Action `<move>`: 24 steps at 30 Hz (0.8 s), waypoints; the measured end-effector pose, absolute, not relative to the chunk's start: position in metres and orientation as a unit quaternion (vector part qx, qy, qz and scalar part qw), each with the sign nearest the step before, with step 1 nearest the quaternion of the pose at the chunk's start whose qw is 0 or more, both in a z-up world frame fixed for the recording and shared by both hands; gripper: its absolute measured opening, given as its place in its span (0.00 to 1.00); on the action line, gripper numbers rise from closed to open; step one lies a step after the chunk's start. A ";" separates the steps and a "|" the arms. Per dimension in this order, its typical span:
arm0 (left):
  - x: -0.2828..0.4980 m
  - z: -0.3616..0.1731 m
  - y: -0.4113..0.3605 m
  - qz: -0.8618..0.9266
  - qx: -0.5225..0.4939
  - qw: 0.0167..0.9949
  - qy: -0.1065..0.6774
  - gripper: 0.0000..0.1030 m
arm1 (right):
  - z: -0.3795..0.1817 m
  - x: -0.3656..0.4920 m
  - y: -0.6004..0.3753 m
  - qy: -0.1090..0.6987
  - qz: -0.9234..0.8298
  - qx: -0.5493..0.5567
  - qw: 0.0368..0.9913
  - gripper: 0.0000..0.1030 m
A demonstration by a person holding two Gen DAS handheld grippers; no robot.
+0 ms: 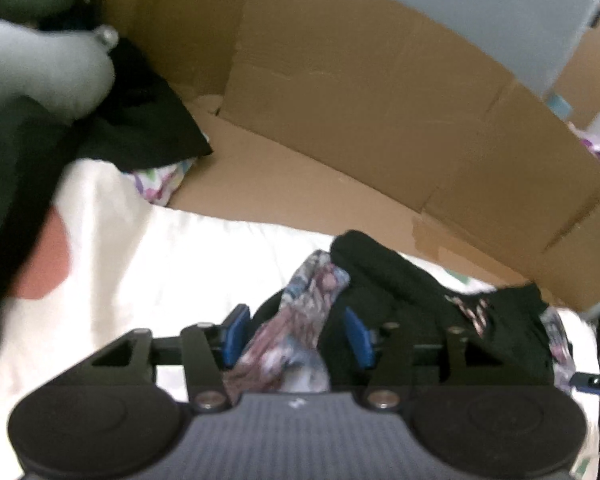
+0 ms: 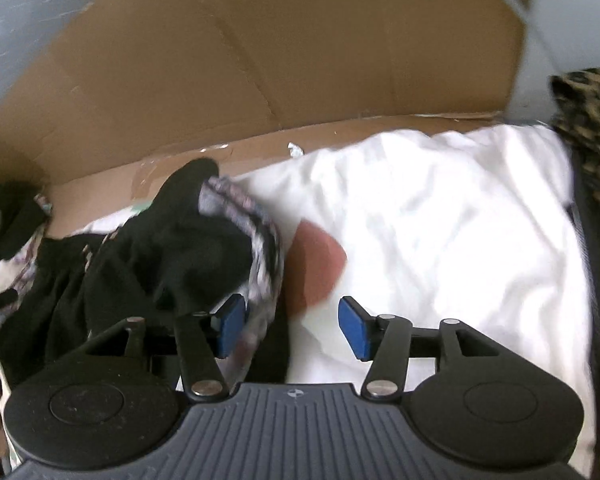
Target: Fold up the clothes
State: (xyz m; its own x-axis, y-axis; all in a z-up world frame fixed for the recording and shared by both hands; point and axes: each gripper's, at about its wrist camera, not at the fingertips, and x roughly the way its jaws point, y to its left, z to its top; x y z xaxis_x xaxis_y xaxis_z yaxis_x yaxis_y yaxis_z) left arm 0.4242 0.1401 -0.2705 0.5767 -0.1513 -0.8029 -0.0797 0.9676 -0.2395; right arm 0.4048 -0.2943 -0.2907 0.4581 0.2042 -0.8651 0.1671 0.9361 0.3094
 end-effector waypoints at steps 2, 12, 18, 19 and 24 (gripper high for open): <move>0.406 -0.256 0.140 -0.025 -0.115 0.884 0.453 0.63 | -0.278 0.385 -0.289 0.515 0.010 0.160 0.842 0.57; 0.326 -0.214 0.125 -0.072 -0.099 0.883 0.454 0.63 | -0.226 0.300 -0.272 0.498 0.042 0.148 0.853 0.56; 0.292 -0.202 0.100 -0.101 -0.108 0.877 0.457 0.63 | -0.212 0.266 -0.274 0.485 0.063 0.190 0.851 0.56; 0.286 -0.201 0.095 -0.106 -0.109 0.875 0.460 0.63 | -0.210 0.258 -0.275 0.481 0.067 0.204 0.850 0.56; 0.249 -0.211 0.072 -0.117 -0.132 0.866 0.468 0.65 | -0.210 0.209 -0.277 0.468 0.081 0.294 0.829 0.56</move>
State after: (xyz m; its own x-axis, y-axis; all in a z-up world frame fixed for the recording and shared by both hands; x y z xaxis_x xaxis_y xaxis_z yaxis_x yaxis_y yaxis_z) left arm 0.2491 0.0725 -0.2111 0.5339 -0.3258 -0.7802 0.0793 0.9380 -0.3375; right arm 0.2091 -0.2769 -0.2097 0.5479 0.4103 -0.7290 0.1401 0.8142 0.5635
